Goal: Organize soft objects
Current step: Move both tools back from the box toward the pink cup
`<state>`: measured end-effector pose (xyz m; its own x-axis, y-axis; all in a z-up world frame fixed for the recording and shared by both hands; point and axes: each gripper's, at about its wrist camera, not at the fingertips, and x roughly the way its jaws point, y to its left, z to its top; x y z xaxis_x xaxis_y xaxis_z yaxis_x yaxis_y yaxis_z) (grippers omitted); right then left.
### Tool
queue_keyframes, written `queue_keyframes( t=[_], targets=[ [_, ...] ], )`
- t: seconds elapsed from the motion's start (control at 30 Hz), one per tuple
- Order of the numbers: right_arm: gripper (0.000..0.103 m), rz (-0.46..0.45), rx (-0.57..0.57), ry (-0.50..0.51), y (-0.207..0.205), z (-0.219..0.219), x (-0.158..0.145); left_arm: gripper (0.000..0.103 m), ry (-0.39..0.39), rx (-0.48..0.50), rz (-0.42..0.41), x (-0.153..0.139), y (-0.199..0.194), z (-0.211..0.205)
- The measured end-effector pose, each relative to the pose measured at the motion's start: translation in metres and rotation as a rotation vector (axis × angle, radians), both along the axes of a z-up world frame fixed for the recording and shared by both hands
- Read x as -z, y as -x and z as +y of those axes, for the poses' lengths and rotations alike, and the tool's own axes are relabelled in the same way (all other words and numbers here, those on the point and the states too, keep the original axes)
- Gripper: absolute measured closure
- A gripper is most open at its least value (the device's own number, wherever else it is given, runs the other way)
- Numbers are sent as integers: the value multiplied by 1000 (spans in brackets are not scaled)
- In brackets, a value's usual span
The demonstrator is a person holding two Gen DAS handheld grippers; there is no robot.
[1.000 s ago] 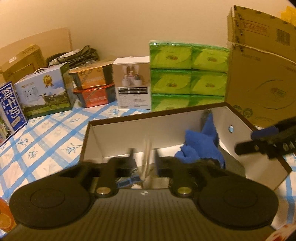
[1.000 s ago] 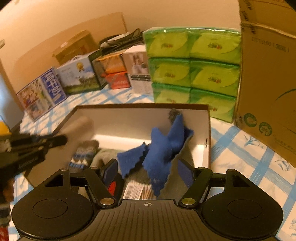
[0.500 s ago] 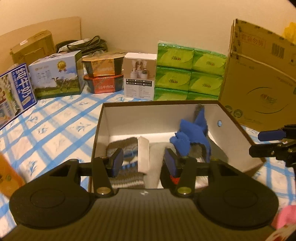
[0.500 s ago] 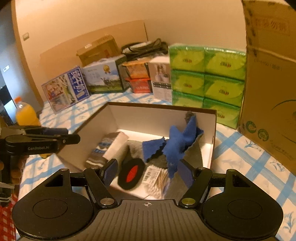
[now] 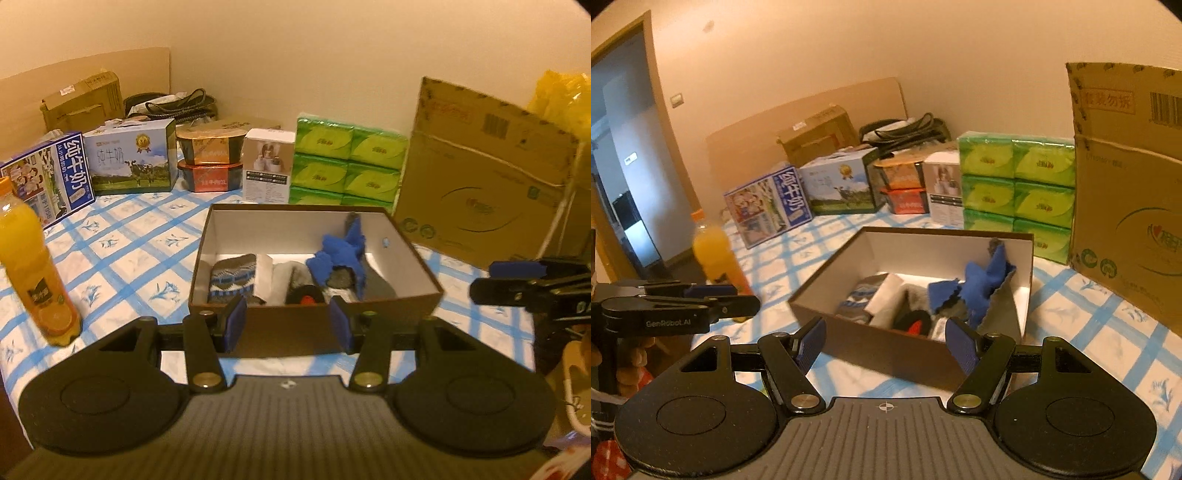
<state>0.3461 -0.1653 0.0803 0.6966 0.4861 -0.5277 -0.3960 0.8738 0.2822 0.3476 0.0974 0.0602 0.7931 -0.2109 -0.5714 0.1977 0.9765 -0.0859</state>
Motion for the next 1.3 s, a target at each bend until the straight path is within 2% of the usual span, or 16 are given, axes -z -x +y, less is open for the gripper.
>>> queue_keyframes(
  t=[0.37, 0.6, 1.03, 1.3],
  targets=[
    [32, 30, -9, -42, 81, 3, -9, 56, 44, -27, -11, -18, 96, -2],
    [32, 76, -18, -57, 124, 3, -4, 56, 35, -41, -2, -16, 142, -8],
    [32, 126, -4, -45, 184, -6, 8, 56, 2, -23, 28, -4, 196, -30],
    [32, 160, 20, -19, 210, -14, 22, 56, -1, 16, 70, 12, 214, -48]
  ],
)
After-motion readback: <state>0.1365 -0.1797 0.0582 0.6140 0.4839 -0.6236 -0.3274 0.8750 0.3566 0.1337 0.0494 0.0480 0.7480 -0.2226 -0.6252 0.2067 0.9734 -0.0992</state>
